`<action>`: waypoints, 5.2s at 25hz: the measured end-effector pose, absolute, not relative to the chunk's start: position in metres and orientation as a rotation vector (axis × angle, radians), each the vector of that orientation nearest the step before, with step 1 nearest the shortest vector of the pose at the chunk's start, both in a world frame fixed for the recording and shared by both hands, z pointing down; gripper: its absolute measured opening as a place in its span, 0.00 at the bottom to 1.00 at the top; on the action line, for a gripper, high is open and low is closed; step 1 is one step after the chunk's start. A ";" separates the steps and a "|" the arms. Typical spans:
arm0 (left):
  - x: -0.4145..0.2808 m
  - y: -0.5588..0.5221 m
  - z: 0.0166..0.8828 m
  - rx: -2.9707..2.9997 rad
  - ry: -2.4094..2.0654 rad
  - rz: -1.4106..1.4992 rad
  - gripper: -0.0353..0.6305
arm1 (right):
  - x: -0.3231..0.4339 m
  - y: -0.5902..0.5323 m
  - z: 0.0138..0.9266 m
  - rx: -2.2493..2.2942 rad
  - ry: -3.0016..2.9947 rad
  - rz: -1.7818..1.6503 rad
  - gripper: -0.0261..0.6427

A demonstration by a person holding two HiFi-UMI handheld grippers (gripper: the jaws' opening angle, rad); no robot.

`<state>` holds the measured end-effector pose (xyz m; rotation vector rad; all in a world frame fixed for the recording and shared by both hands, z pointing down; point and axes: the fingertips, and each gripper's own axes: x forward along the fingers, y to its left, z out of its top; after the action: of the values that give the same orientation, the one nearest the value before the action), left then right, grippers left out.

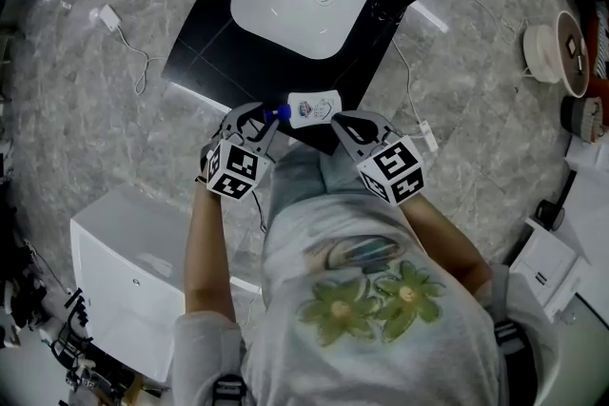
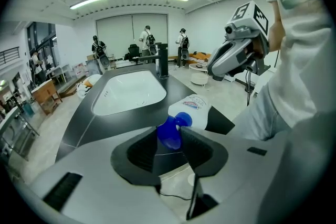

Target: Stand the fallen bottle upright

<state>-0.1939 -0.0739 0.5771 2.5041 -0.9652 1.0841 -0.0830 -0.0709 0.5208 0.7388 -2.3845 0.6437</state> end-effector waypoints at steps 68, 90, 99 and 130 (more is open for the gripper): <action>-0.039 -0.063 0.480 2.334 -1.408 1.765 0.25 | 0.054 -0.029 0.506 0.798 -2.401 0.687 0.11; -0.001 -0.060 0.477 2.327 -1.454 1.775 0.26 | 0.083 -0.010 0.502 0.837 -2.417 0.682 0.10; 0.002 -0.058 0.477 2.313 -1.456 1.729 0.26 | 0.086 -0.006 0.502 0.825 -2.424 0.679 0.10; 0.010 0.013 0.386 2.450 -1.527 0.649 0.08 | 0.066 0.016 0.425 0.734 -2.638 0.635 0.10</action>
<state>0.0099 0.0134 0.3865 2.4504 -1.5267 0.6487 0.0657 0.0157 0.4251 0.7337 -2.6375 0.6350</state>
